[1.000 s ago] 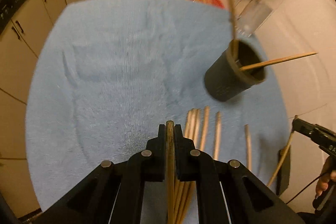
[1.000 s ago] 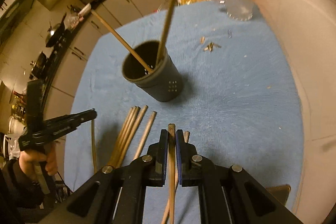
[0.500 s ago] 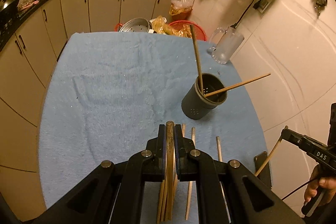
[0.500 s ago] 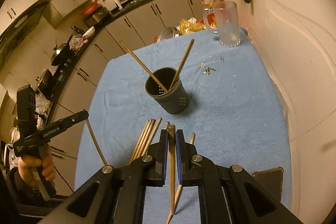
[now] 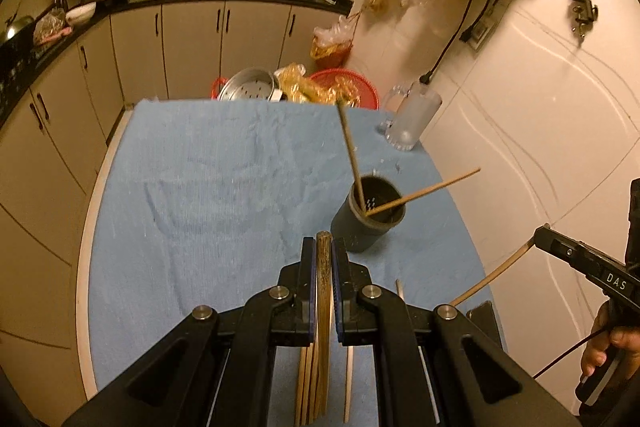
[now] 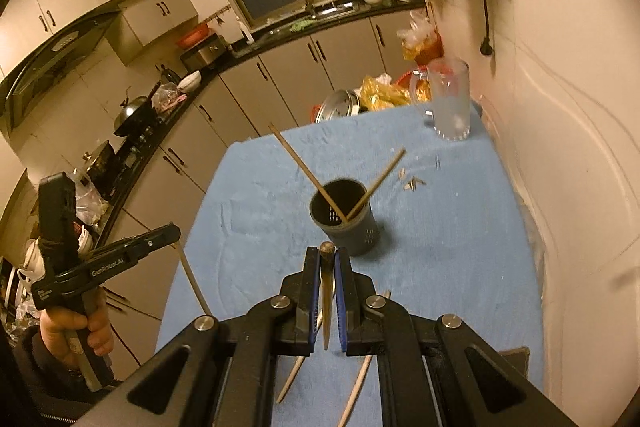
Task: Organize utensils
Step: 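Lift the held chopsticks toward the black cup with both grippers, then lower chopsticks into the black cup and open both grippers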
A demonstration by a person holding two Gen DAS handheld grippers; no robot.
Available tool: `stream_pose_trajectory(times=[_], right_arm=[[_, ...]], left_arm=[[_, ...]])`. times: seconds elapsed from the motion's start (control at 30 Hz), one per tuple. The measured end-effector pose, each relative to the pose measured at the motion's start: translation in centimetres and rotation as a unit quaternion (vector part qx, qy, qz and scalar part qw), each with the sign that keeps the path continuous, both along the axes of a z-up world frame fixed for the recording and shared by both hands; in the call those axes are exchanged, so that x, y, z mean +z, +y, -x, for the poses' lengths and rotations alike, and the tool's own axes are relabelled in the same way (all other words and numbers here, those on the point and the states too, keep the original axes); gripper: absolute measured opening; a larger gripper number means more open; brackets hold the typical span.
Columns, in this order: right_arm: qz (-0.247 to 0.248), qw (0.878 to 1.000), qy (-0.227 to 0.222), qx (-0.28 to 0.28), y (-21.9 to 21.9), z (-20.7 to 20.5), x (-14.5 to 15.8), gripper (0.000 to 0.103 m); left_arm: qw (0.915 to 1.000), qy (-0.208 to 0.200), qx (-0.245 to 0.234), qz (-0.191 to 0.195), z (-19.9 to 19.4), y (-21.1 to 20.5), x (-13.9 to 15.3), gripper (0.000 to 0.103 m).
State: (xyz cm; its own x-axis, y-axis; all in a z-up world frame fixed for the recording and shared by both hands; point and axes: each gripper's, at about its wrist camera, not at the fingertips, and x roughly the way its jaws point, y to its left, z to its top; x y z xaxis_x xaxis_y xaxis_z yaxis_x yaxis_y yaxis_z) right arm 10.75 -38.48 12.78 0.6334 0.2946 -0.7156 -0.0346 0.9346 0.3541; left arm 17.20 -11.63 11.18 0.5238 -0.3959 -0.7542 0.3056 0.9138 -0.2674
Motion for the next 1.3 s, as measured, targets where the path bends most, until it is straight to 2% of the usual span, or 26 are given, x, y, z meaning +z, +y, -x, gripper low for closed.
stream_pose_trajectory(times=[0.3,0.67,1.03,1.3], right_arm=[[0.012,0.999,-0.04,0.004,0.1,-0.5,3.5,0.008],[0.029,0.994,-0.102,-0.012,0.0,-2.2,8.0,0.008],[0.062,0.988,-0.138,-0.038,0.5,-4.1,9.0,0.008],[0.065,0.987,-0.137,-0.044,0.6,-5.7,7.7,0.008]], left_arm=[[0.999,-0.044,-0.002,0.004,-1.3,-1.4,2.8,0.007],[0.9933,-0.112,0.006,0.03,-5.7,-5.4,6.9,0.007],[0.9869,-0.157,0.013,0.034,-8.9,-8.4,8.8,0.007],[0.9862,-0.159,0.025,0.04,-10.7,-9.8,6.7,0.007]])
